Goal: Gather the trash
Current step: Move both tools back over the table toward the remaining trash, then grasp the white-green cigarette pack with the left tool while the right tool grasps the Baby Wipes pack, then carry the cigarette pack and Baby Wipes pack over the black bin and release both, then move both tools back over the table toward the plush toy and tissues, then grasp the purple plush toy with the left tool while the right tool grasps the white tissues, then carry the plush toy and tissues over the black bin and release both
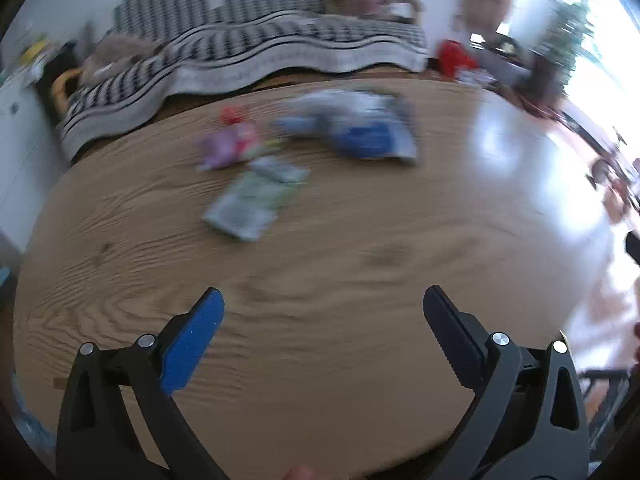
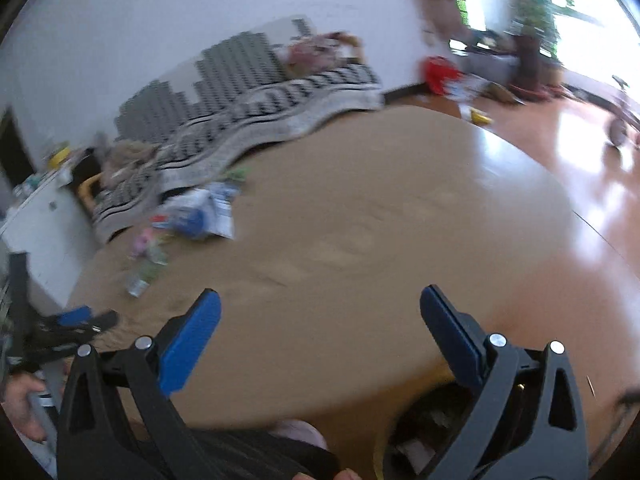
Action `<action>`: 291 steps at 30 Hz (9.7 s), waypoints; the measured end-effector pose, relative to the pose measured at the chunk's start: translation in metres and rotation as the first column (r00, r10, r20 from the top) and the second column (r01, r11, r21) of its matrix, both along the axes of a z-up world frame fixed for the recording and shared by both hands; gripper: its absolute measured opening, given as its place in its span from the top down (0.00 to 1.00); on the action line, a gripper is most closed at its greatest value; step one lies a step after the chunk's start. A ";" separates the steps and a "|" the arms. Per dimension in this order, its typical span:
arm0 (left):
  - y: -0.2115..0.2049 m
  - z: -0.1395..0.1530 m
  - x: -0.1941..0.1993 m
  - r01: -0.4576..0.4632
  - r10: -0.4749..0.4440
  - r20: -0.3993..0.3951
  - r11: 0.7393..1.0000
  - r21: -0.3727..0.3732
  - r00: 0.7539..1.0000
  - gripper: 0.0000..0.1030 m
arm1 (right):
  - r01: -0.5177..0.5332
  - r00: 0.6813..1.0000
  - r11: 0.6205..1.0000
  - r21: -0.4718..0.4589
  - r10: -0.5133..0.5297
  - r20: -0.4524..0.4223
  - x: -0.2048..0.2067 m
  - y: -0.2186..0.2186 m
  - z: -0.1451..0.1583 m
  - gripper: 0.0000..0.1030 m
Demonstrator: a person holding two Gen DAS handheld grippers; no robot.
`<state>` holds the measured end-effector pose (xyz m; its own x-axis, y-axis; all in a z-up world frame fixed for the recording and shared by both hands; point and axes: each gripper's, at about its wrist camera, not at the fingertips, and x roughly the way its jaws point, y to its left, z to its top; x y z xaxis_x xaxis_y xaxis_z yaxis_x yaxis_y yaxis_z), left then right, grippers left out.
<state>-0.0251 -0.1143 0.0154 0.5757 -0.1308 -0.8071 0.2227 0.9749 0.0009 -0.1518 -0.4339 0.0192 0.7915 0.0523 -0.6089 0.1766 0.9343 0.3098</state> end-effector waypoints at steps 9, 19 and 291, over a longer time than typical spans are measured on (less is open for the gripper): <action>0.049 -0.045 0.072 -0.059 0.057 -0.097 0.998 -0.021 0.994 0.06 | -0.319 0.936 0.944 -0.089 0.299 -0.185 0.149 0.098 -0.043 0.06; 0.043 -0.062 0.129 -0.031 0.028 -0.105 0.999 -0.028 0.994 0.06 | -0.398 0.905 0.912 -0.102 0.372 -0.206 0.253 0.135 -0.053 0.06; -0.316 -0.130 -0.172 0.665 -0.671 -0.326 0.732 -0.147 0.666 0.12 | 0.241 0.910 0.951 0.191 -0.154 -0.385 -0.147 -0.127 -0.150 0.30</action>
